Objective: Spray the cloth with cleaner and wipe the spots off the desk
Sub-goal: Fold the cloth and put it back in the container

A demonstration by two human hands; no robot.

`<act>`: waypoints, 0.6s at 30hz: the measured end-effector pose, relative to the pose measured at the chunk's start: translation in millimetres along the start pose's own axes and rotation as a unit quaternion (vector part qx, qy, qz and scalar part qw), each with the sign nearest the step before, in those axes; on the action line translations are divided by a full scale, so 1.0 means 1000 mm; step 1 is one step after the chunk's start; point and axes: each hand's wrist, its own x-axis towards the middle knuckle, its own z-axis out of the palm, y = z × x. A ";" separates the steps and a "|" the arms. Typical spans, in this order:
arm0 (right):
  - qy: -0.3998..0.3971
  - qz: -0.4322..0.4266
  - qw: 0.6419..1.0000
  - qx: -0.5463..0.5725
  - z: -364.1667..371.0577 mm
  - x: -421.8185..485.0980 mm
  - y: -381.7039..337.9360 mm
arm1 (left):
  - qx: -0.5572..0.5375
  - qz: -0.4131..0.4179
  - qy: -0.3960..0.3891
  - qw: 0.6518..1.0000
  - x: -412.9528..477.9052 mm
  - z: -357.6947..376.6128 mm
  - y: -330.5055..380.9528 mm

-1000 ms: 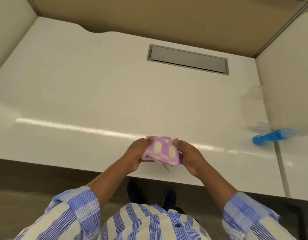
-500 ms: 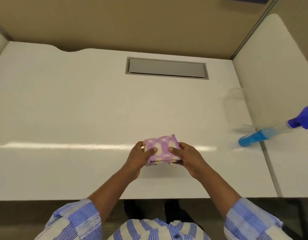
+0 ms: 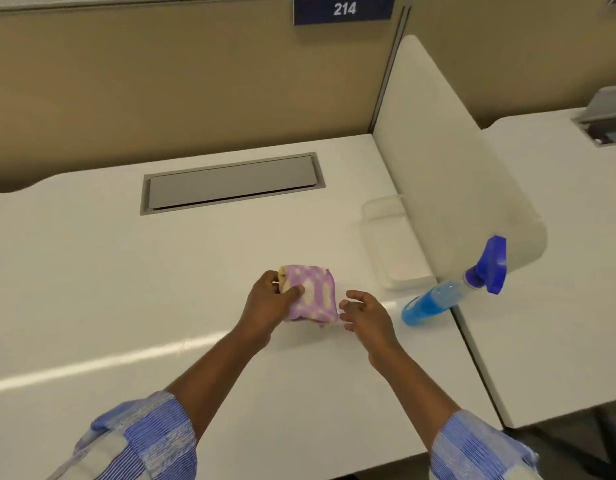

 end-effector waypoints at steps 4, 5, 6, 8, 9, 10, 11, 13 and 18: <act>0.076 -0.124 0.973 -0.180 -0.022 0.008 0.012 | 0.087 0.056 0.013 0.995 0.026 0.043 0.043; 0.101 -0.176 0.957 -0.206 -0.025 0.009 0.016 | 0.101 0.073 0.017 0.992 0.032 0.053 0.054; 0.126 -0.224 0.938 -0.231 -0.027 0.008 0.018 | 0.111 0.090 0.021 0.989 0.037 0.062 0.064; 0.180 -0.297 0.893 -0.286 -0.031 0.009 0.022 | 0.119 0.119 0.026 0.985 0.046 0.079 0.083; 0.200 -0.319 0.875 -0.305 -0.032 0.010 0.022 | 0.118 0.129 0.029 0.984 0.049 0.087 0.092; 0.214 -0.330 0.861 -0.323 -0.033 0.011 0.022 | 0.113 0.137 0.033 0.984 0.053 0.095 0.100; 0.220 -0.336 0.850 -0.340 -0.034 0.014 0.022 | 0.105 0.143 0.037 0.983 0.055 0.103 0.108; 0.215 -0.323 0.834 -0.392 -0.034 0.020 0.024 | 0.087 0.152 0.036 0.984 0.061 0.119 0.121; 0.191 -0.242 0.823 -0.476 -0.029 0.037 0.029 | 0.069 0.128 0.012 0.989 0.077 0.160 0.135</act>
